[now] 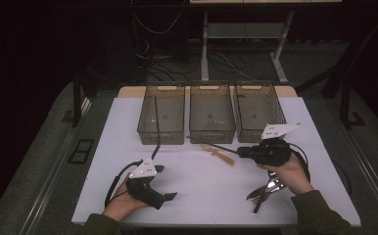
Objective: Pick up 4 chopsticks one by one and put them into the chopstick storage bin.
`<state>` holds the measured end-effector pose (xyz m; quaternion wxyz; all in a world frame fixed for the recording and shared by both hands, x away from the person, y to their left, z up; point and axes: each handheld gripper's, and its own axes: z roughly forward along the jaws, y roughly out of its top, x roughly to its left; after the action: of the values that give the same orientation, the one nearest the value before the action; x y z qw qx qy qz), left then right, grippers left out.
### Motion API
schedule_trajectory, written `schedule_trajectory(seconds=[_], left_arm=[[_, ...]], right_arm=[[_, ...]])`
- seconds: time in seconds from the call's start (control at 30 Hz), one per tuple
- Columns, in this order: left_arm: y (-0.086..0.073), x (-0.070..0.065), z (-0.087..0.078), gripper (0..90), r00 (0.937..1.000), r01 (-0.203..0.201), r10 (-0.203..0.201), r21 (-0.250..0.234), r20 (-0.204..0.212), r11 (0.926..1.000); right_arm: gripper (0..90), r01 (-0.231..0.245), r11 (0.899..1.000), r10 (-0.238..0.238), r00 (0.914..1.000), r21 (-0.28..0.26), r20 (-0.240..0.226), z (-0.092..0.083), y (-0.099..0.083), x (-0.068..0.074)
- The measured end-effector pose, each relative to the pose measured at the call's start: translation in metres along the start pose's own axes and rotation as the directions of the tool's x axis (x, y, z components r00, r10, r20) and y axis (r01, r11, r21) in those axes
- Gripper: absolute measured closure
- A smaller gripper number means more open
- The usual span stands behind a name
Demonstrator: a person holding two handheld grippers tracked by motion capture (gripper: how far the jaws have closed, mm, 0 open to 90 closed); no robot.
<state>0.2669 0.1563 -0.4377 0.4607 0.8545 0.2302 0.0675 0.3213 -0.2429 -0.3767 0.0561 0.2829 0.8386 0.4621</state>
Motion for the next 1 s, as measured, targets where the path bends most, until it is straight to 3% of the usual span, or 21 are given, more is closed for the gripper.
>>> schedule_trajectory(seconds=[0.33,0.63,1.0], left_arm=[[0.0,0.0,0.0,0.0,1.0,0.006,-0.006,0.0,0.0,1.0],[0.0,0.0,0.001,0.0,1.0,0.006,-0.006,-0.001,-0.001,1.0],[-0.001,0.0,0.001,0.0,0.9997,0.024,-0.024,-0.015,0.004,0.9996]], right_arm=[[84.9,-0.004,0.999,0.005,0.9999,-0.053,0.014,0.0,0.018,0.003],[84.8,0.0,0.999,0.002,0.9992,-0.049,0.04,0.014,0.03,0.004],[84.8,-0.033,0.999,0.037,0.9958,-0.042,0.083,0.035,0.041,0.003]])
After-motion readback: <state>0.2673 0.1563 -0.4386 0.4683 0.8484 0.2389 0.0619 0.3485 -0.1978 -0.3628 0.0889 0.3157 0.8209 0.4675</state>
